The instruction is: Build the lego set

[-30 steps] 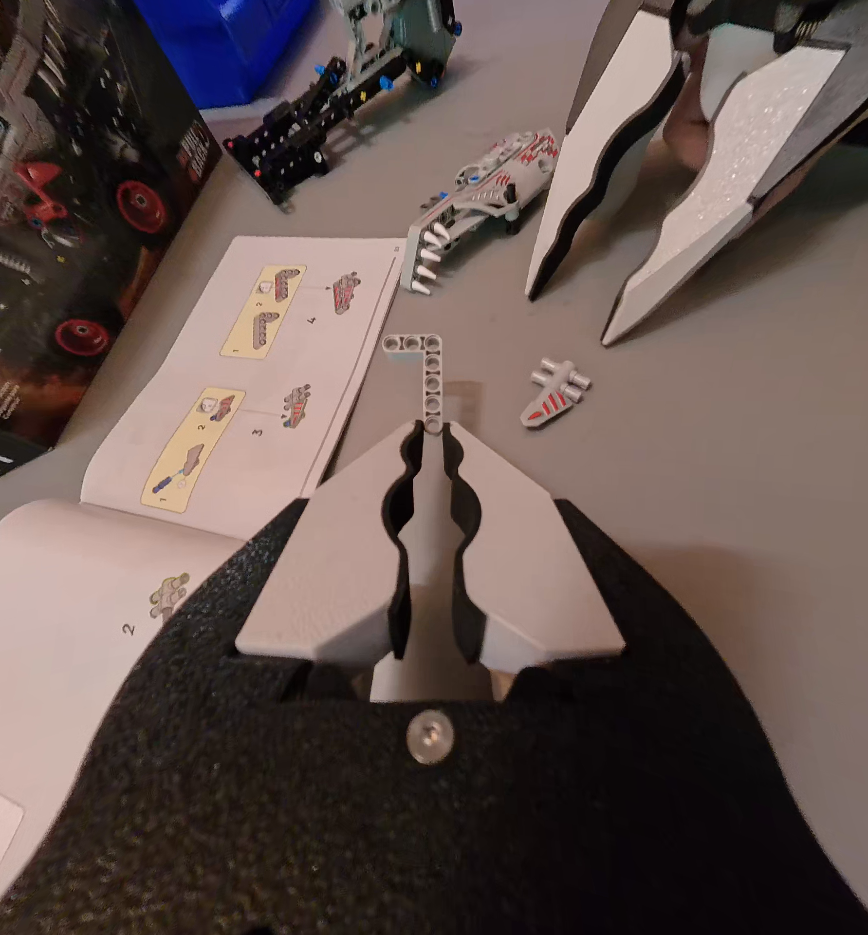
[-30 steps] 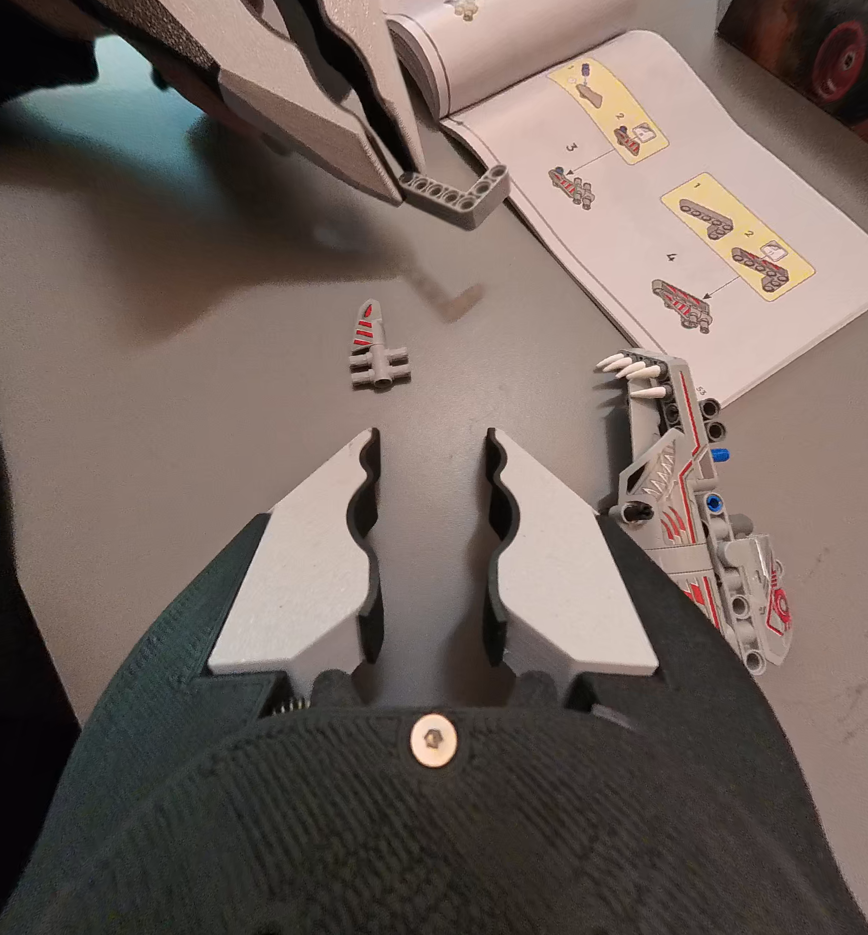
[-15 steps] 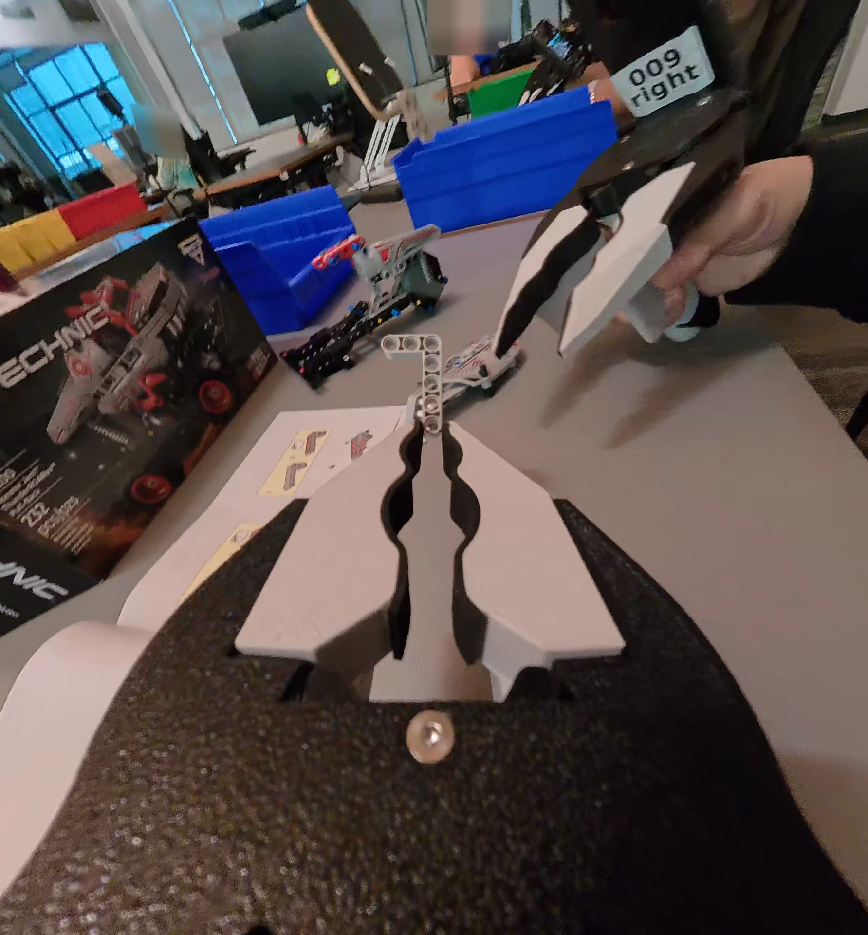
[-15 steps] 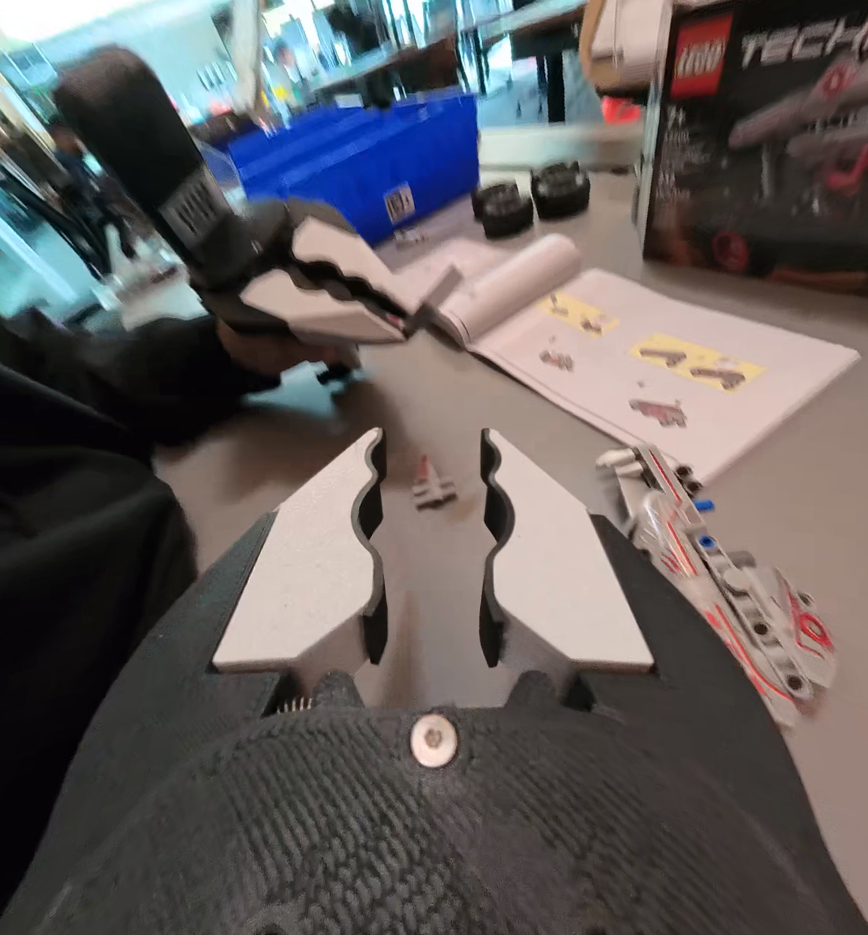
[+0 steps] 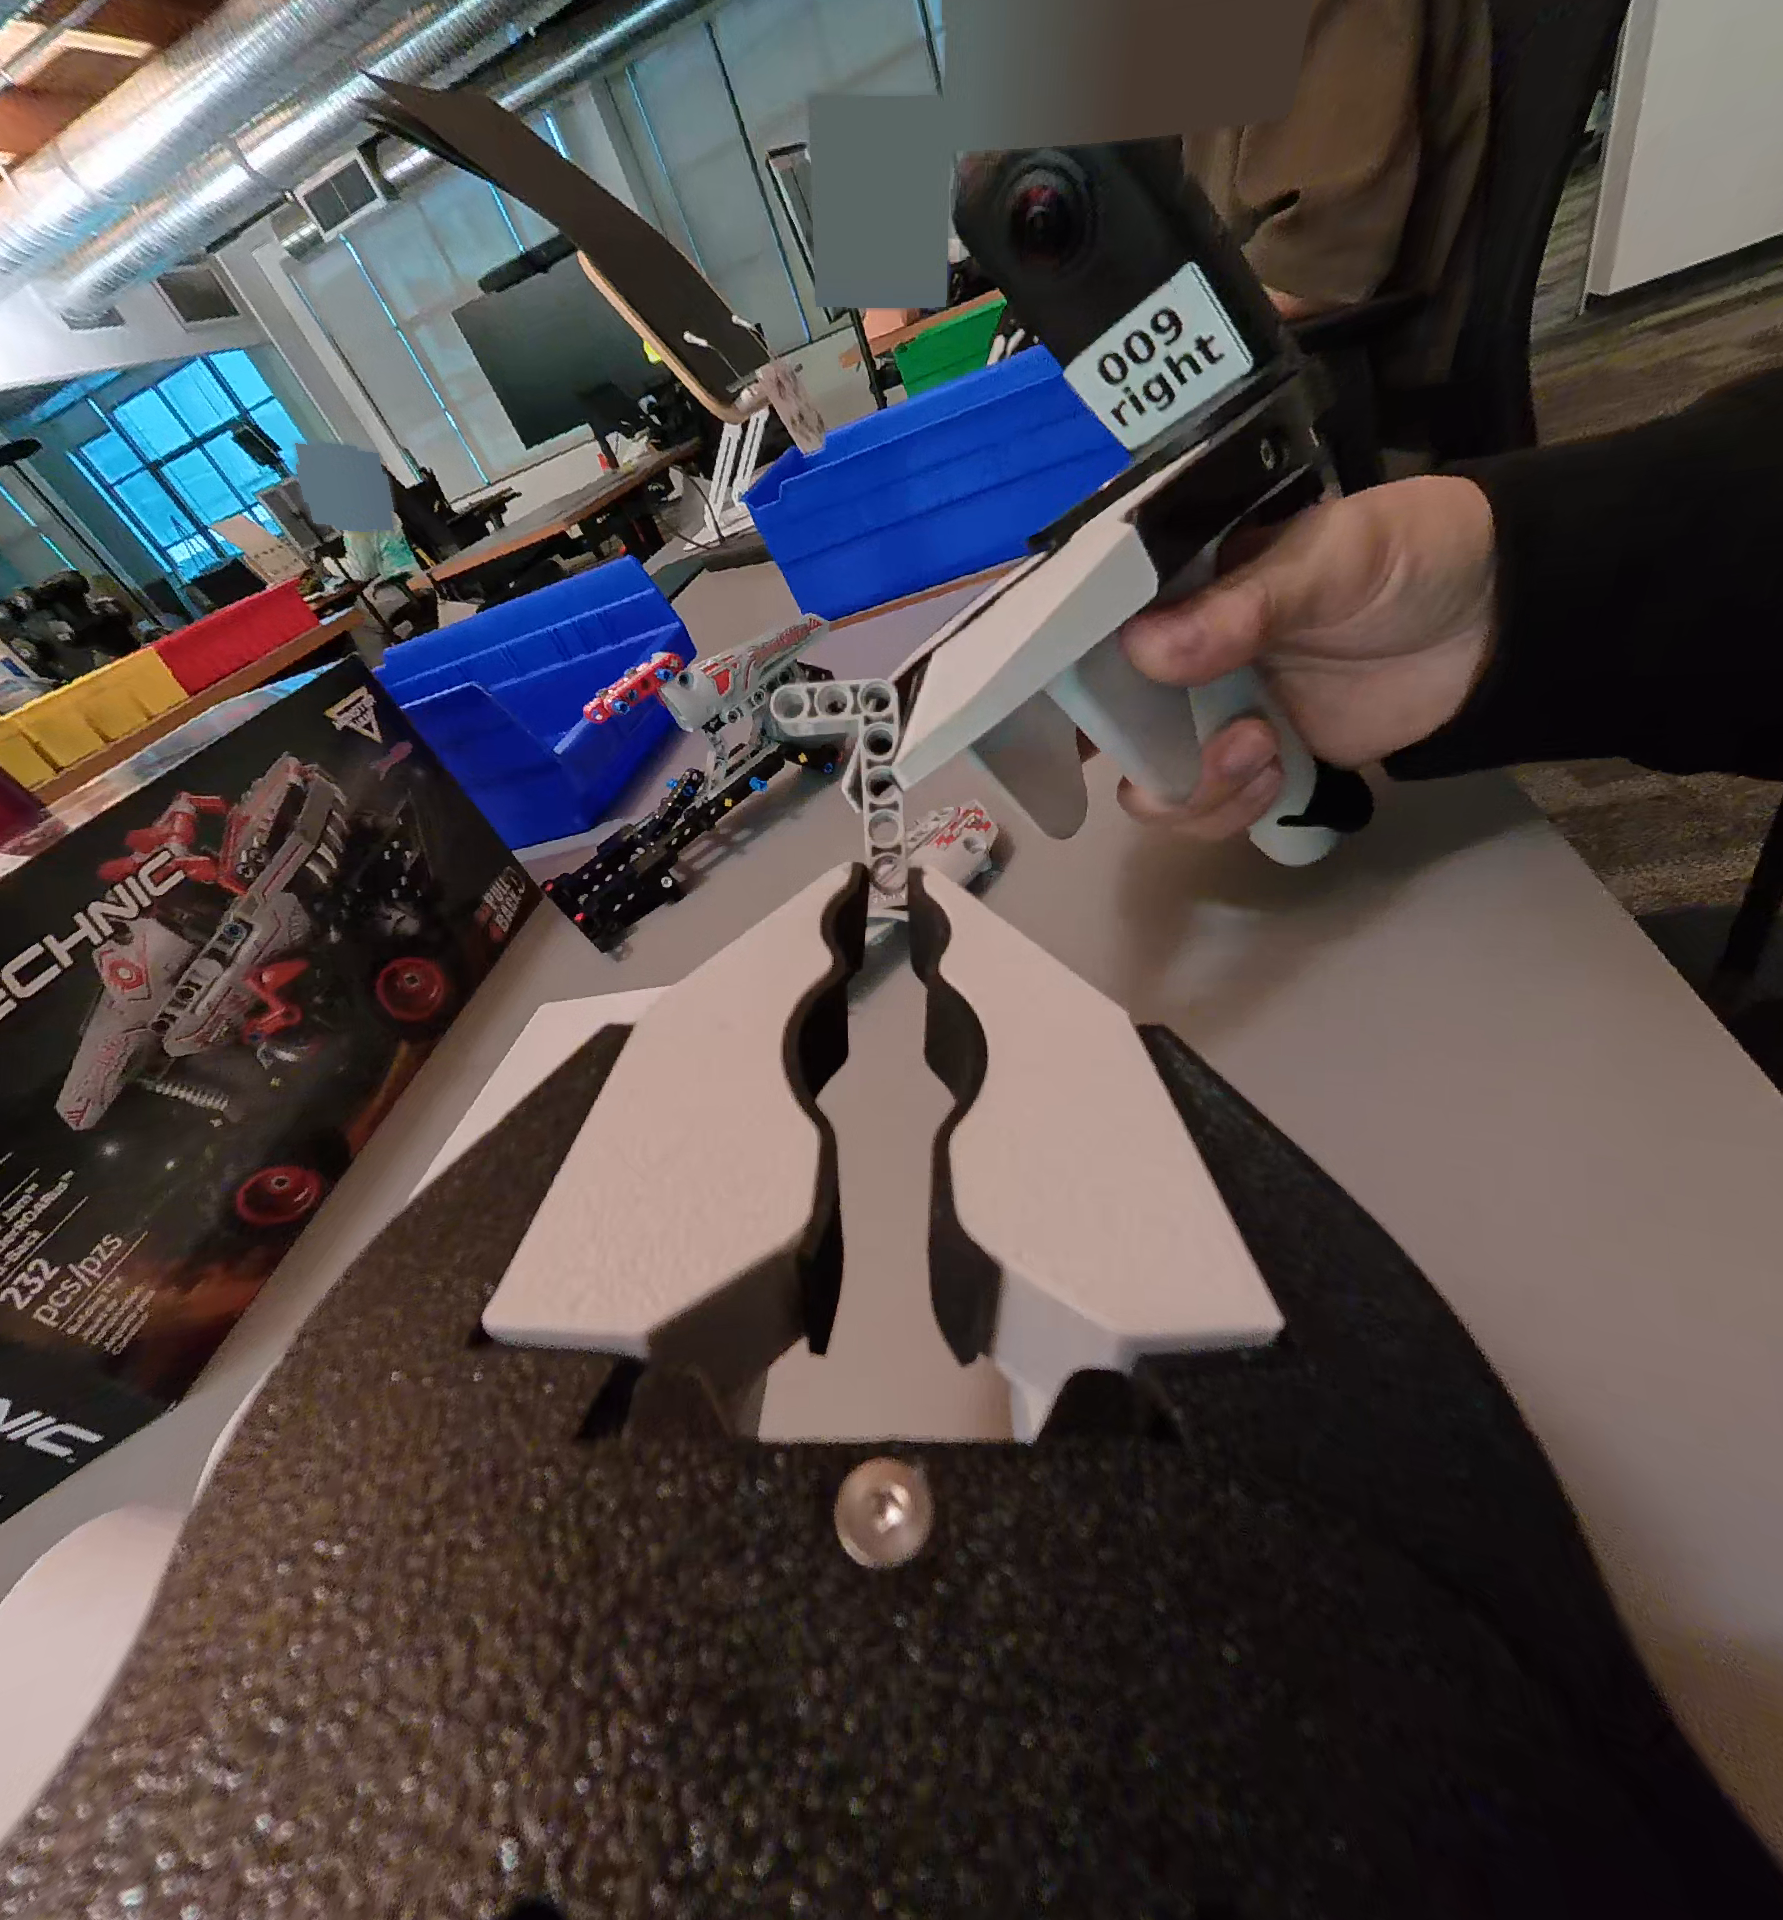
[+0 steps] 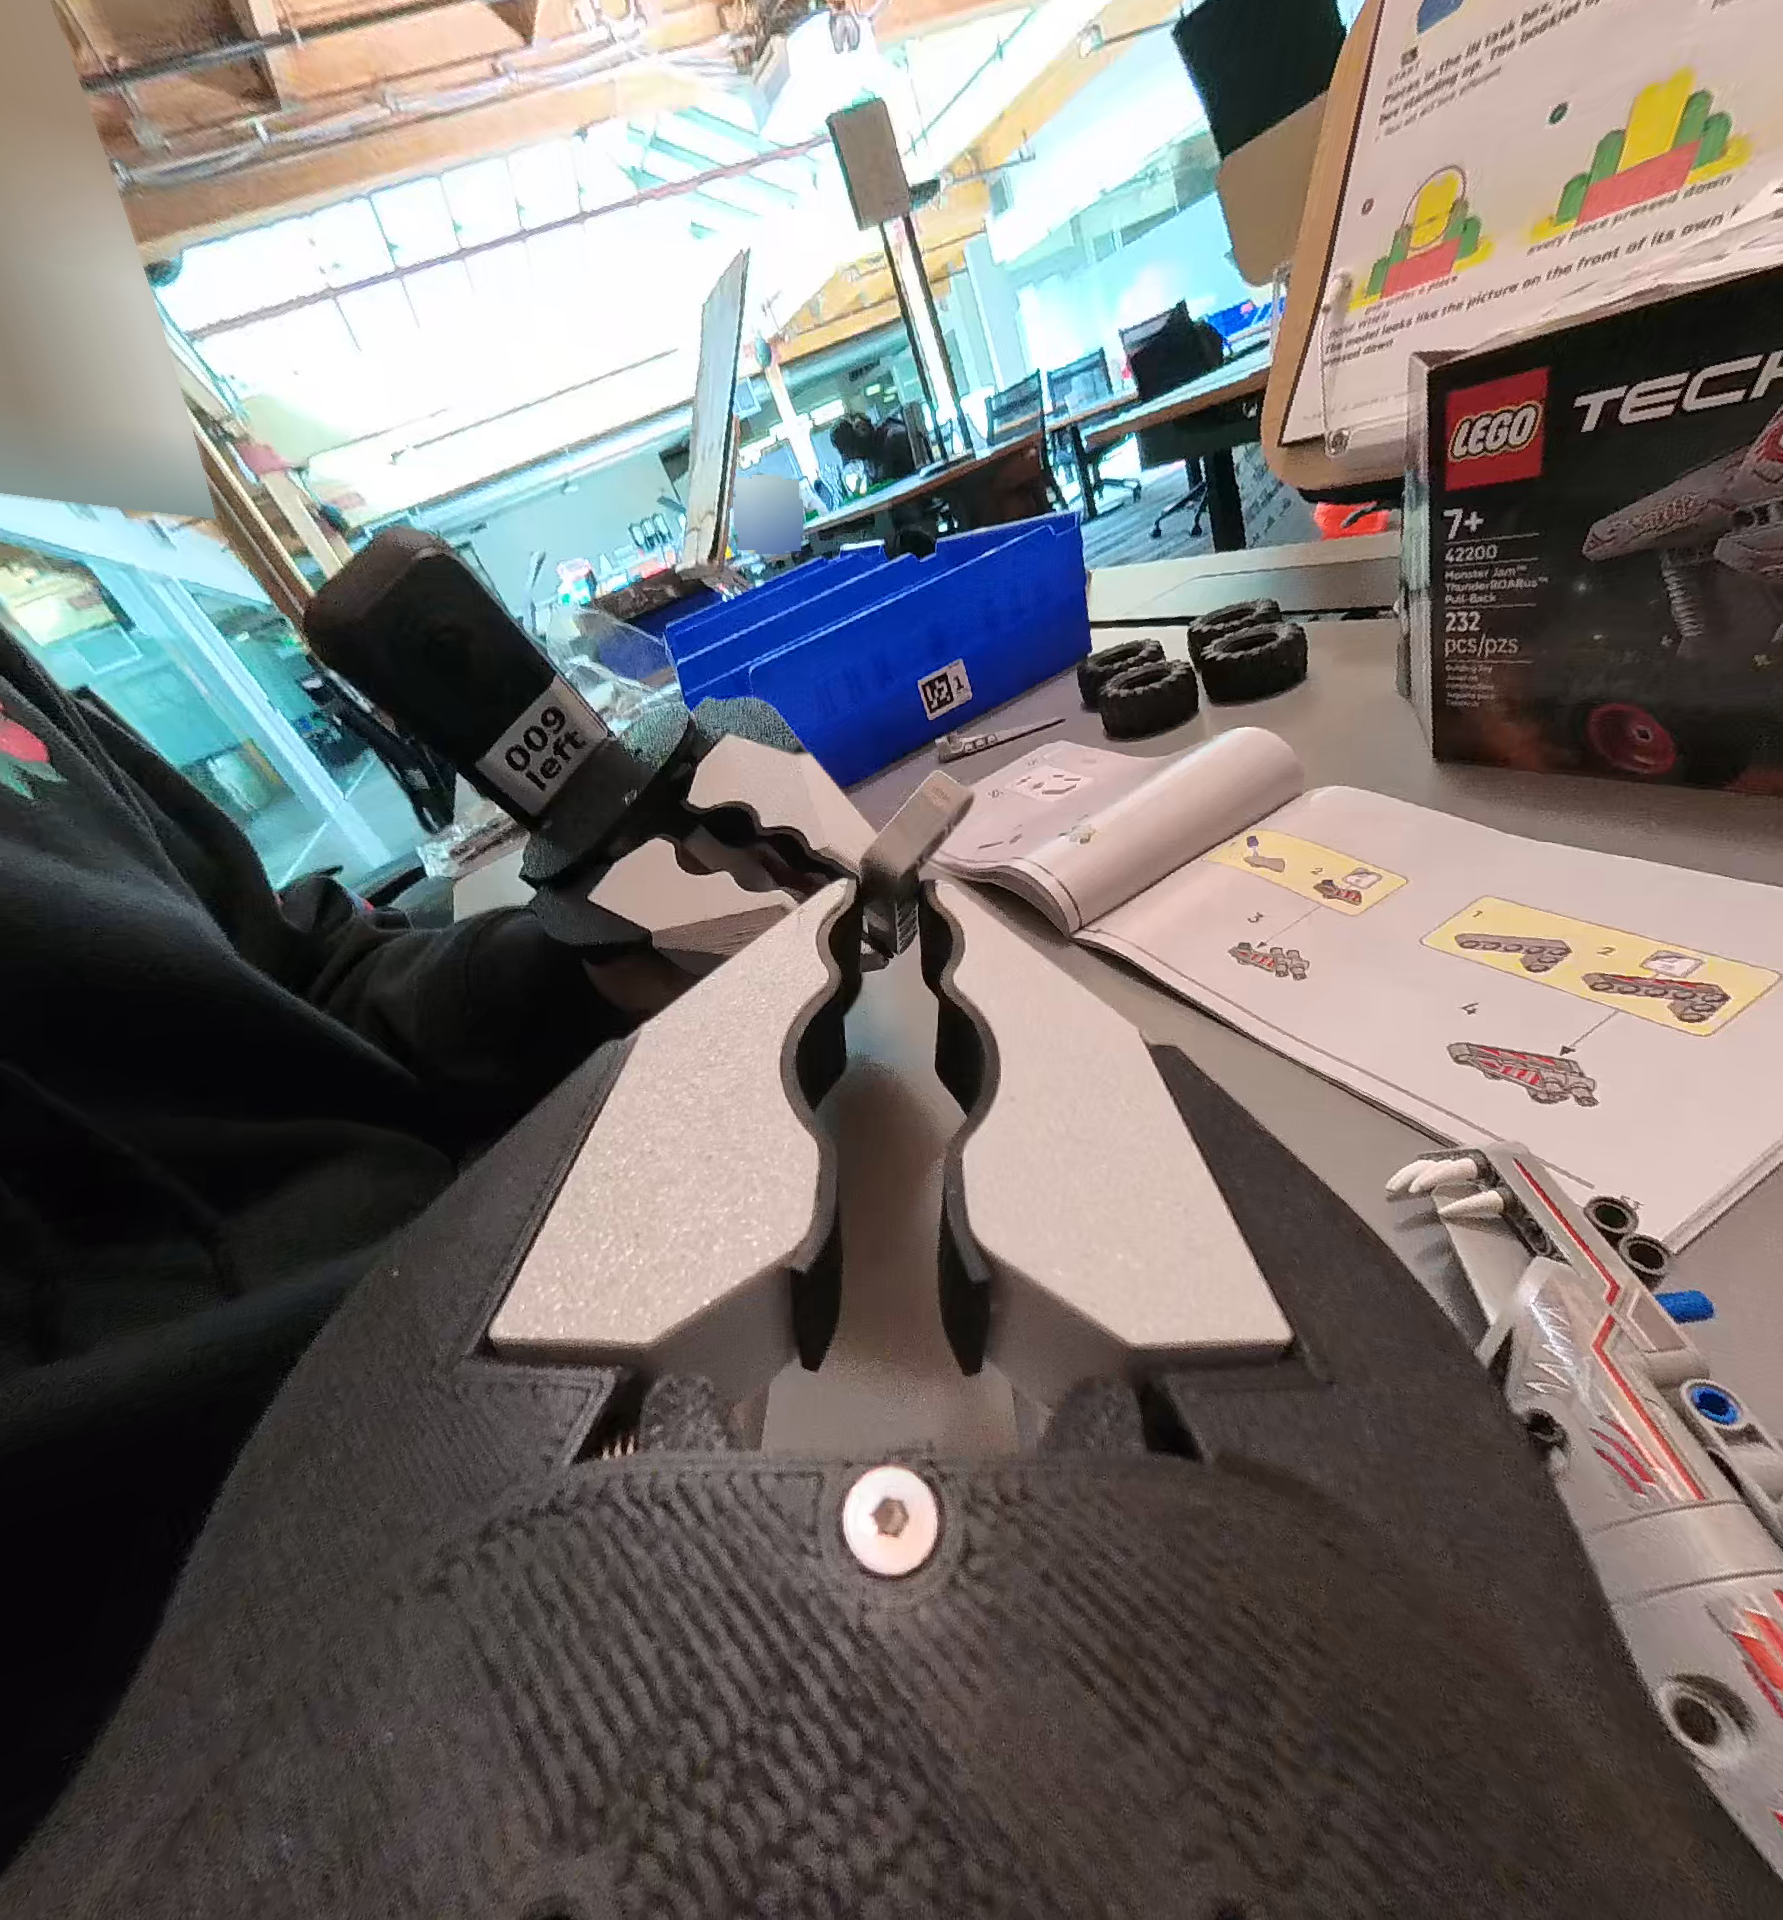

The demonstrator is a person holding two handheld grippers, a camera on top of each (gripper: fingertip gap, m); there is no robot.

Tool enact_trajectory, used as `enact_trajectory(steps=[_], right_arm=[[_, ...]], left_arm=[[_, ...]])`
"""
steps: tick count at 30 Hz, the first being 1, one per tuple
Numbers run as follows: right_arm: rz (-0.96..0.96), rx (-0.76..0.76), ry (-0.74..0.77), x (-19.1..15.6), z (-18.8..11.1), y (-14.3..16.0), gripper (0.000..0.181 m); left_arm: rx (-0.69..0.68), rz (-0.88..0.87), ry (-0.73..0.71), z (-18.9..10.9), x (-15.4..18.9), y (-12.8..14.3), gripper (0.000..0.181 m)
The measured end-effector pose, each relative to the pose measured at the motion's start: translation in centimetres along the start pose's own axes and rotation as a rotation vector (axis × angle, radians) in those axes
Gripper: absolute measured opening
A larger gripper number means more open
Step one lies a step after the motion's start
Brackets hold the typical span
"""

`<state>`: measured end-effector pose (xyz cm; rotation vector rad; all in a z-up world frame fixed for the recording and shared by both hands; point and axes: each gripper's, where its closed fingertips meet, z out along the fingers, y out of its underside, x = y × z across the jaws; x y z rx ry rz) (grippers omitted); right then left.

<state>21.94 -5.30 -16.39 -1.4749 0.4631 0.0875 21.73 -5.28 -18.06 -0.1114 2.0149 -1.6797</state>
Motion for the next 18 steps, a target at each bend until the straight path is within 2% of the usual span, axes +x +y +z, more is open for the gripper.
enact_trajectory(steps=[7,10,12,16,18], right_arm=[[-0.104,-0.087,0.054,0.8,-0.6,-0.3,0.009],[-0.078,-0.149,0.044,1.2,-1.2,-0.2,0.009],[-0.076,-0.223,0.075,1.9,-1.7,0.6,0.009],[-0.102,-0.318,0.12,2.5,-2.5,1.5,0.009],[-0.098,-0.404,0.126,2.6,-2.9,2.7,0.009]], left_arm=[[-0.091,0.017,0.104,0.1,1.3,1.4,0.005],[-0.139,0.031,0.104,-0.2,0.7,2.1,0.008],[-0.219,0.01,0.14,-0.9,0.3,3.3,0.011],[-0.456,-0.164,0.304,-2.4,1.2,7.2,0.026],[-0.522,-0.173,0.353,-2.5,1.7,8.6,0.026]])
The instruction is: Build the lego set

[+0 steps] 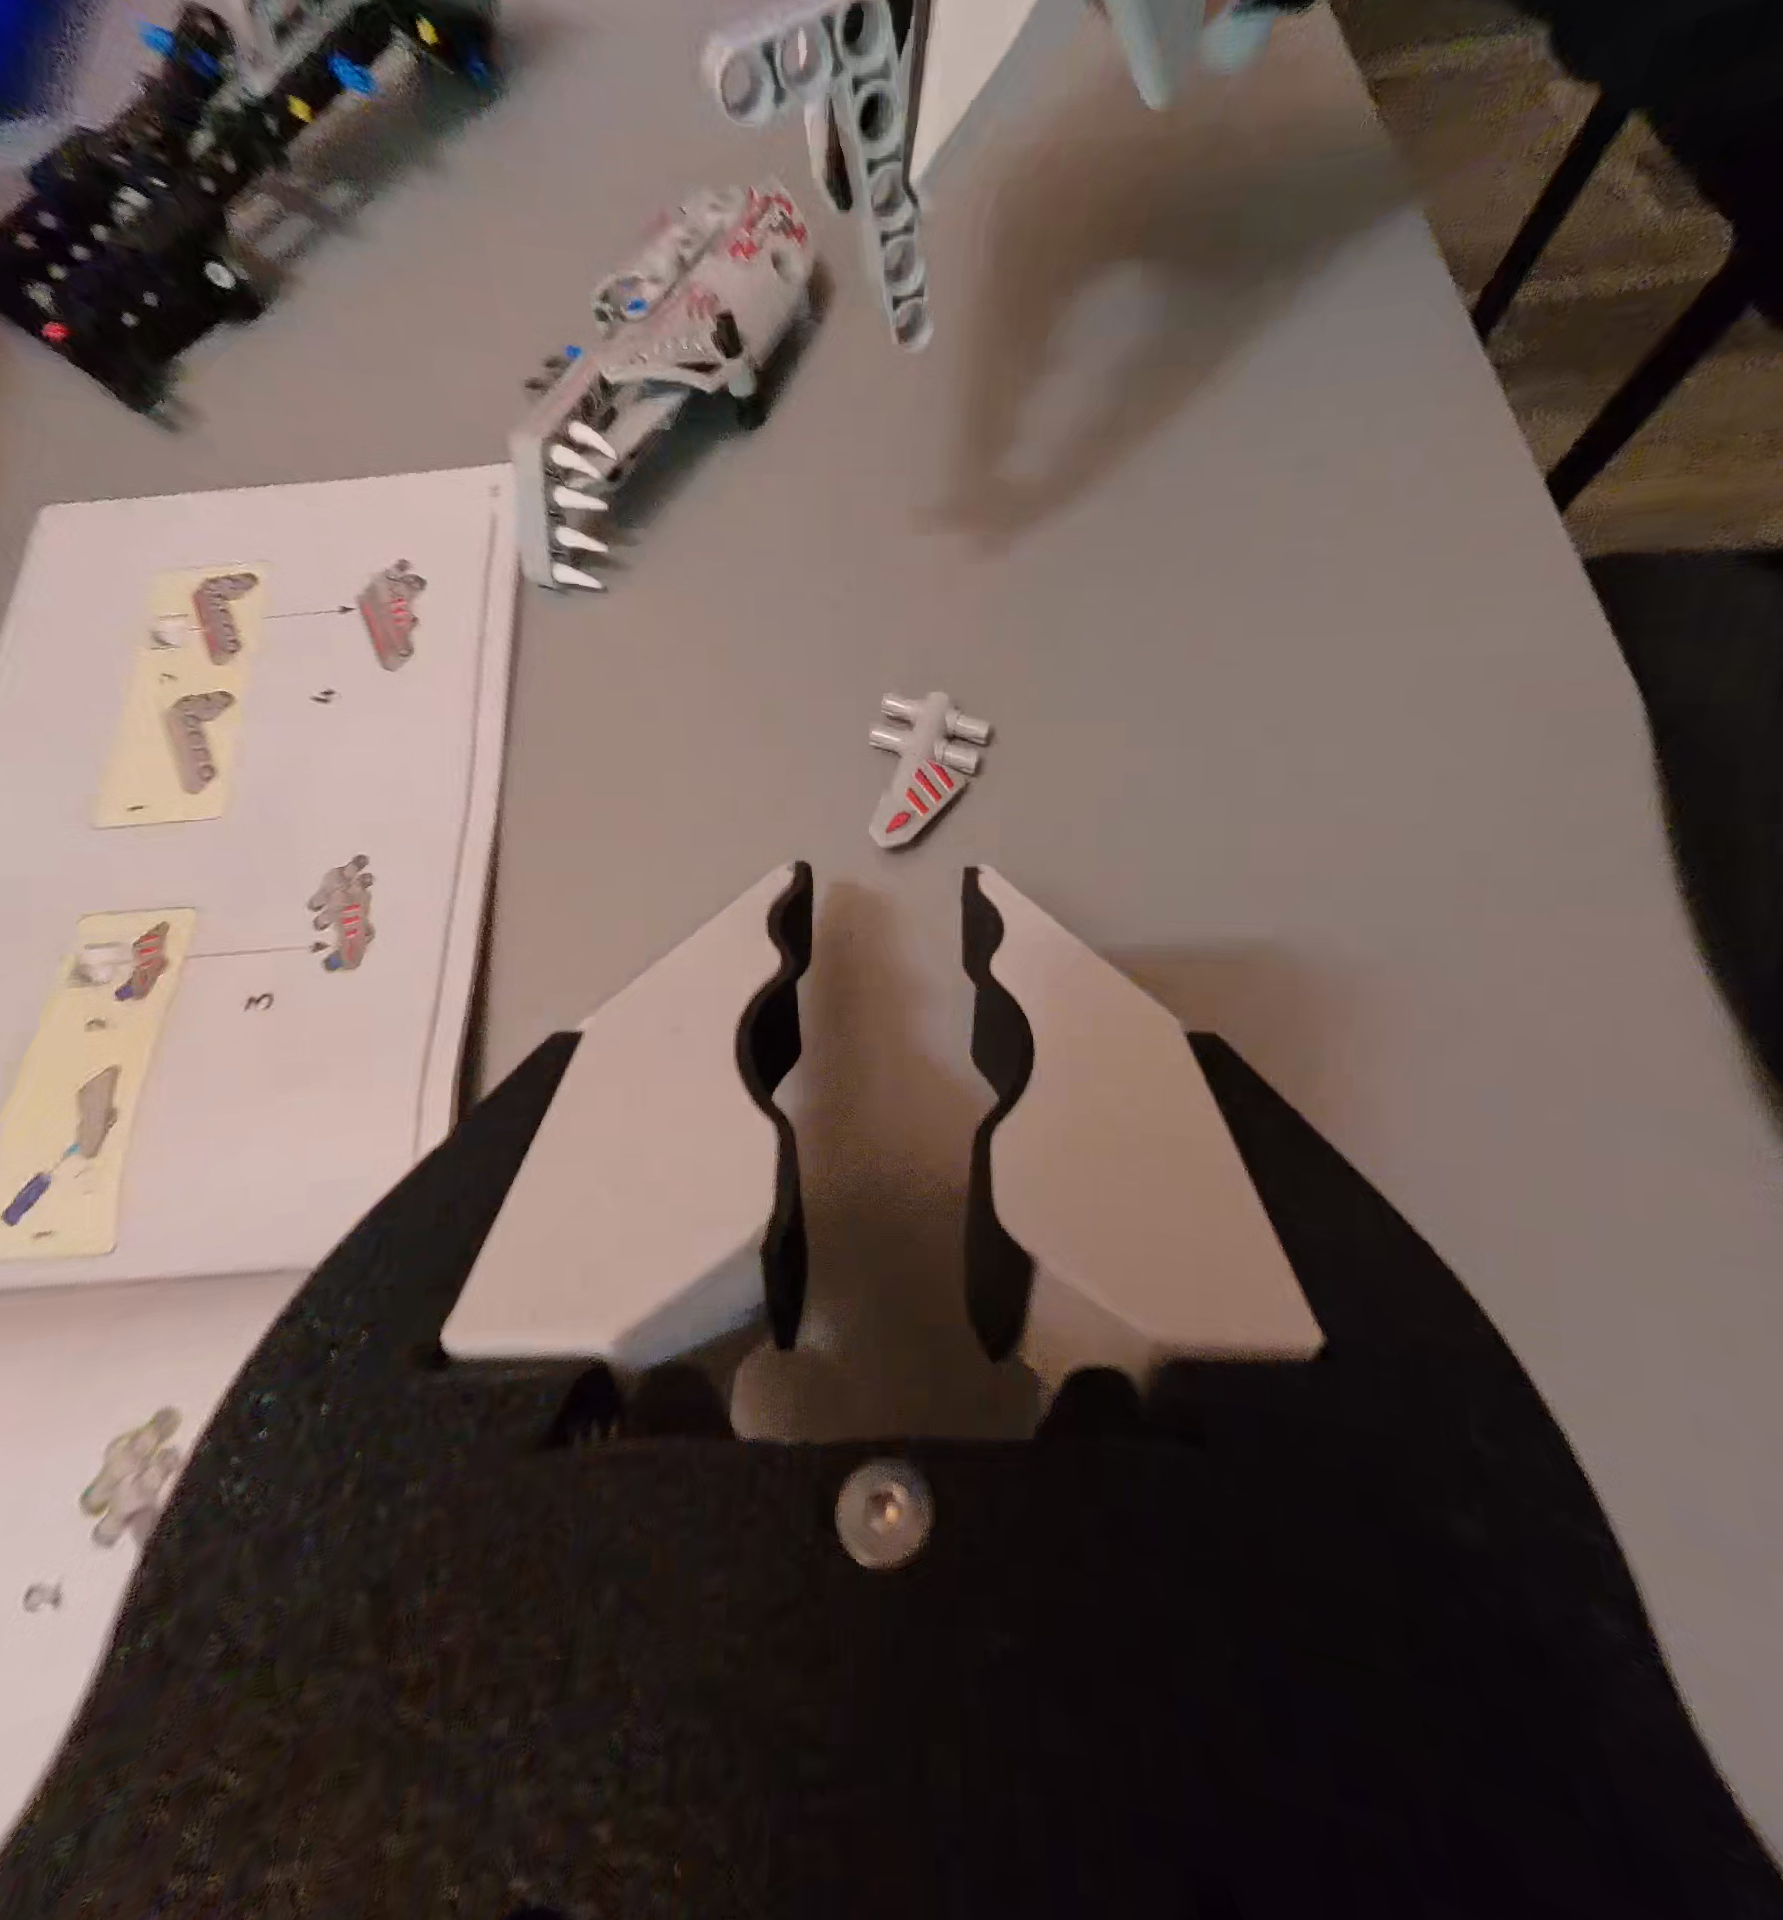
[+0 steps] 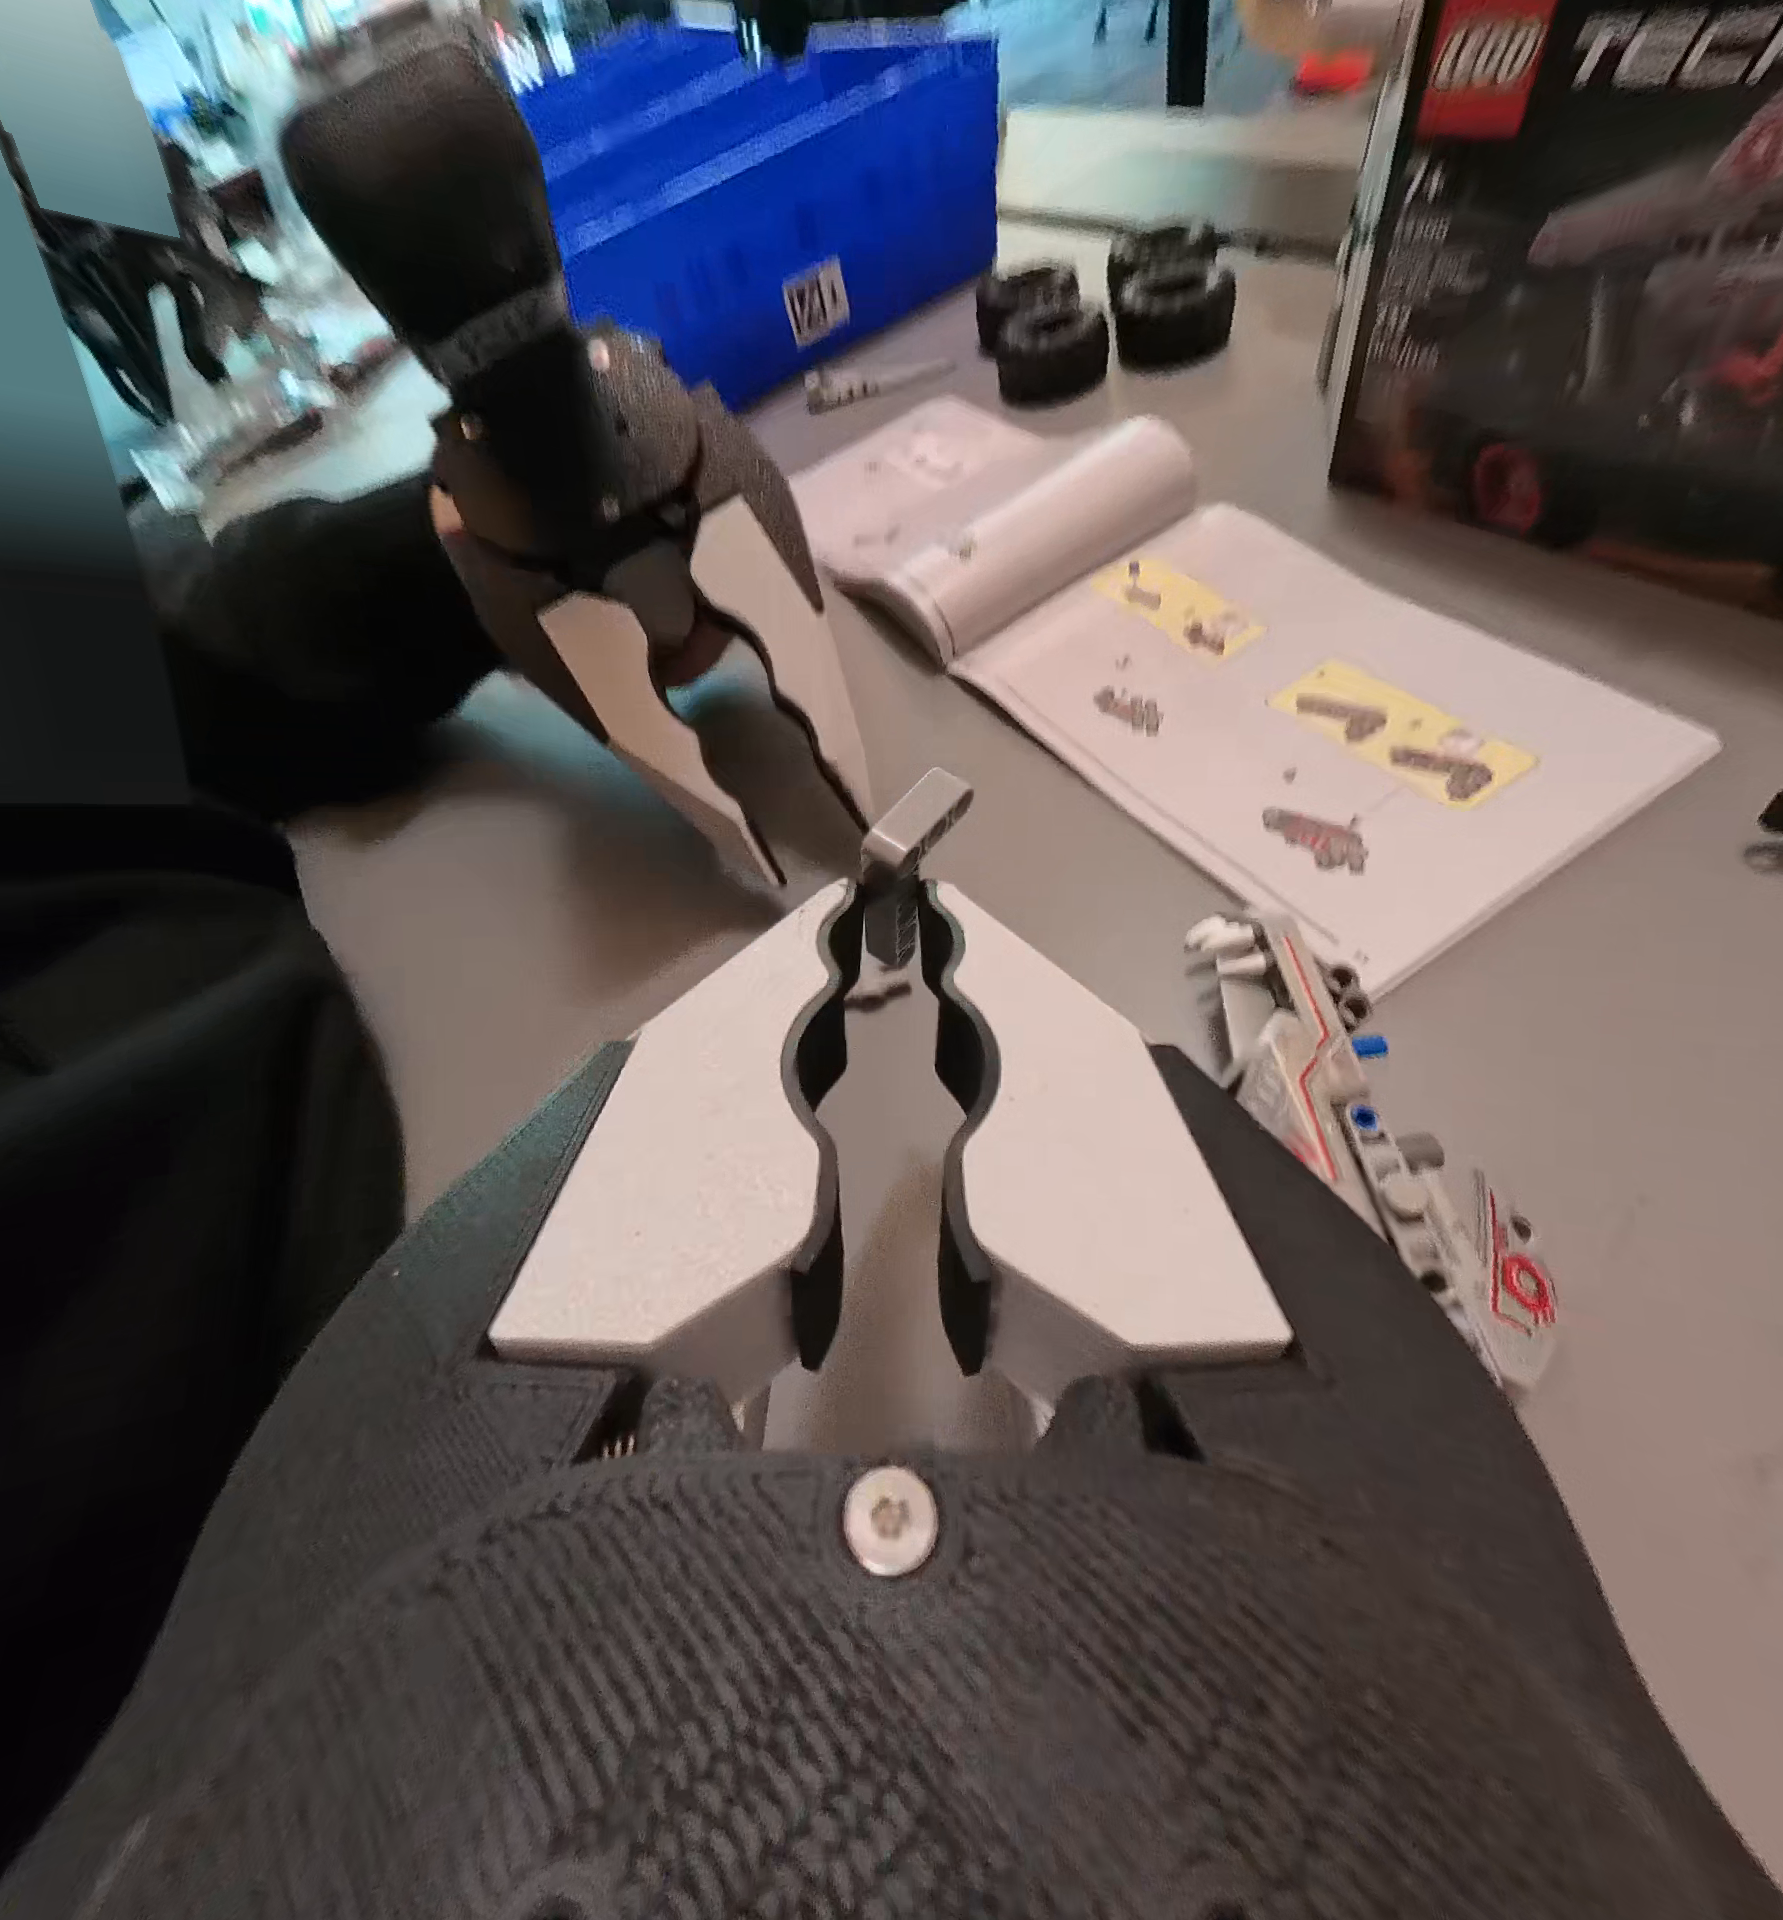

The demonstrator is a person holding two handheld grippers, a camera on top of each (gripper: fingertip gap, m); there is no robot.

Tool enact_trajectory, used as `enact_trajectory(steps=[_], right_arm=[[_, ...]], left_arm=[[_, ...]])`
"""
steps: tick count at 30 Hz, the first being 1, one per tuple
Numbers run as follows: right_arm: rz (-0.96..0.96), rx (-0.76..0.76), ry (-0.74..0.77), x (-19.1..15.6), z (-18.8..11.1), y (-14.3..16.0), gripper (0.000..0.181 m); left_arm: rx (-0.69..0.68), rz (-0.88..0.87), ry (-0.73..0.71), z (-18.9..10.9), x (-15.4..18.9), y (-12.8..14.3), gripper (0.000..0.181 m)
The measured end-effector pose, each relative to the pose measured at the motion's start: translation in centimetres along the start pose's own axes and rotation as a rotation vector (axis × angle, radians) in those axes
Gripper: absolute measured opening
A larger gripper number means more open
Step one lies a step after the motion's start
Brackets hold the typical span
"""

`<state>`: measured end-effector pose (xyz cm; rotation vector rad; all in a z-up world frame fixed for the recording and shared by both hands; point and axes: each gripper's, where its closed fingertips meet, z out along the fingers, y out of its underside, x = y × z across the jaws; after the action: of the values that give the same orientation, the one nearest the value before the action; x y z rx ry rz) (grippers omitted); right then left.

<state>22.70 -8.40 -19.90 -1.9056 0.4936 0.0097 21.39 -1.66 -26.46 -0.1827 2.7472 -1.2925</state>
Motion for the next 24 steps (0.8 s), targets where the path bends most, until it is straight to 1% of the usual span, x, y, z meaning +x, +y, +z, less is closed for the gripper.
enact_trajectory(steps=[3,5,6,8,10,12,13,15,16,18,19,21,24], right_arm=[[-0.023,-0.129,0.032,0.4,0.2,2.2,0.009],[-0.062,-0.169,0.058,0.6,0.3,2.9,0.009],[-0.081,-0.184,0.064,0.5,0.4,3.1,0.009],[-0.116,-0.209,0.066,0.4,0.6,3.5,0.009],[-0.126,-0.221,0.084,0.6,0.7,3.7,0.009],[-0.112,-0.213,0.082,0.7,0.6,3.6,0.009],[-0.107,-0.199,0.077,0.6,0.6,3.5,0.009],[-0.103,-0.179,0.072,0.6,0.5,3.1,0.009],[-0.107,-0.174,0.069,0.5,0.5,3.0,0.009],[-0.132,-0.168,0.057,0.3,0.4,2.9,0.009],[-0.146,-0.17,0.05,0.1,0.4,2.9,0.009],[-0.173,-0.204,0.044,-0.2,0.6,3.3,0.009],[-0.255,-0.294,0.059,-0.6,1.1,4.4,0.009]], left_arm=[[-0.035,-0.011,0.052,1.2,0.4,0.1,0.026],[-0.073,-0.046,0.088,1.9,0.7,0.2,0.026],[-0.069,-0.046,0.083,2.1,0.6,-0.1,0.026],[-0.07,-0.002,0.058,2.6,0.5,-0.3,0.017],[-0.064,0.101,0.021,2.7,0.4,-0.4,0.011],[-0.047,0.272,-0.049,2.5,0.5,-0.7,0.008],[-0.01,0.399,-0.11,2.3,0.6,-1.3,0.008],[0.091,0.722,-0.286,1.2,1.2,-3.4,0.008],[0.079,0.856,-0.367,0.7,1.4,-3.8,0.008],[-0.001,1.122,-0.538,-0.2,1.1,-4.1,0.008],[-0.009,1.253,-0.617,-0.8,1.3,-4.7,0.007],[-0.028,1.423,-0.717,-1.4,1.7,-5.5,0.006],[0.001,1.537,-0.804,-2.0,2.3,-6.5,0.018]])
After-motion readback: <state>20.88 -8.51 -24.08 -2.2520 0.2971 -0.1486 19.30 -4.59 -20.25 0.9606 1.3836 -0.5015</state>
